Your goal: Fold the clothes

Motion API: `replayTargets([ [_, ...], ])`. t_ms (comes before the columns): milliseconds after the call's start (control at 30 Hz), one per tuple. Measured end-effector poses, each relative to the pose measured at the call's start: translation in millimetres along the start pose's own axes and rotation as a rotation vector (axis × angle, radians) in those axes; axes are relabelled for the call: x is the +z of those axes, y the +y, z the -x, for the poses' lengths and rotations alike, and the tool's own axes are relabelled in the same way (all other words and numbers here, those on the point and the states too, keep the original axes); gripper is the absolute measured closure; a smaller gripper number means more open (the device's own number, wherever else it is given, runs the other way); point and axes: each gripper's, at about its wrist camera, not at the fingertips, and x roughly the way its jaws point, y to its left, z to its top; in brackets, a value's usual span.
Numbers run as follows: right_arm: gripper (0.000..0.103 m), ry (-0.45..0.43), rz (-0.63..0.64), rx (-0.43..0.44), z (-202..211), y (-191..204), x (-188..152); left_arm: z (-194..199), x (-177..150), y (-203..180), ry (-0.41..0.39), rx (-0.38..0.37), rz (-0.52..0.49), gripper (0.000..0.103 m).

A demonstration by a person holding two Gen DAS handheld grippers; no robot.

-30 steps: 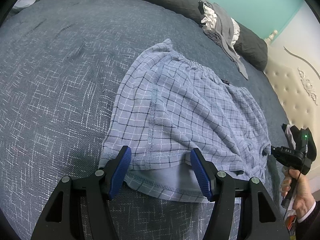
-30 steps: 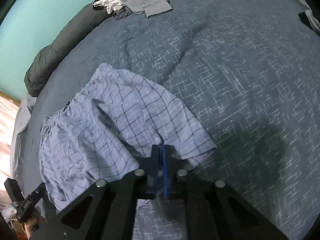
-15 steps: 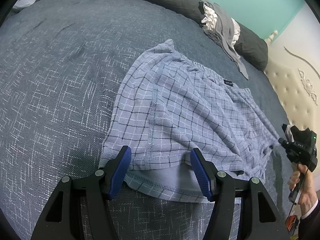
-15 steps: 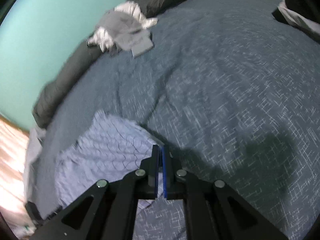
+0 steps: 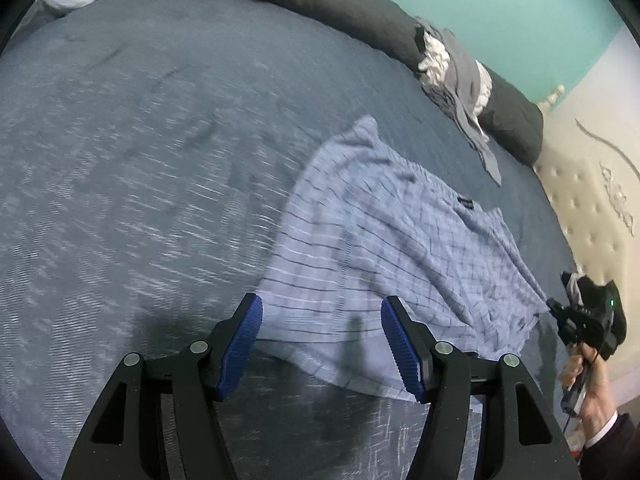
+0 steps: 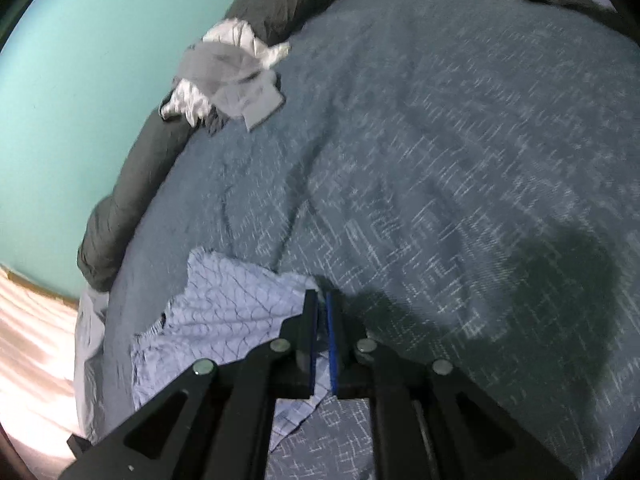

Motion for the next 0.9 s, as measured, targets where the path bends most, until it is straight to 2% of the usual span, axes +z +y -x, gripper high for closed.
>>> replayTargets([
  [100, 0.097, -0.052, 0.027, -0.001, 15.1, 7.4, -7.8, 4.2, -3.6, 6.0, -0.005, 0.001, 0.012, 0.037],
  [200, 0.096, -0.081, 0.016, 0.062, 27.7, 11.9, -24.4, 5.9, -5.9, 5.8, -0.010, 0.014, 0.002, 0.038],
  [267, 0.093, -0.067, 0.008, 0.114, 28.8, 16.4, -39.0, 9.3, -8.1, 5.5, -0.012, 0.020, -0.004, 0.038],
  [433, 0.090, -0.026, 0.010, 0.214, 15.7, 32.2, -73.8, 4.6, -10.5, -20.4, -0.014, 0.034, -0.092, 0.038],
  [600, 0.086, 0.044, 0.024, 0.270, -7.7, 45.7, -96.8, -16.4, -10.3, -36.5, 0.023, 0.070, -0.160, 0.041],
  [700, 0.085, 0.057, 0.032, 0.303, -14.3, 53.8, -99.8, -23.5, -9.6, -37.1, 0.033, 0.082, -0.167, 0.051],
  [767, 0.085, 0.057, 0.028, 0.324, -16.0, 58.1, -99.1, -27.0, -9.9, -35.4, 0.038, 0.089, -0.165, 0.064],
  [800, 0.084, 0.062, 0.028, 0.334, -18.0, 60.1, -98.6, -27.7, -10.4, -34.7, 0.037, 0.095, -0.164, 0.076],
  [833, 0.084, 0.066, 0.029, 0.341, -19.7, 62.1, -98.1, -28.3, -10.9, -33.9, 0.037, 0.102, -0.164, 0.082],
  [900, 0.084, 0.065, 0.042, 0.343, -21.7, 65.0, -96.7, -28.2, -11.9, -31.4, 0.037, 0.109, -0.161, 0.091],
])
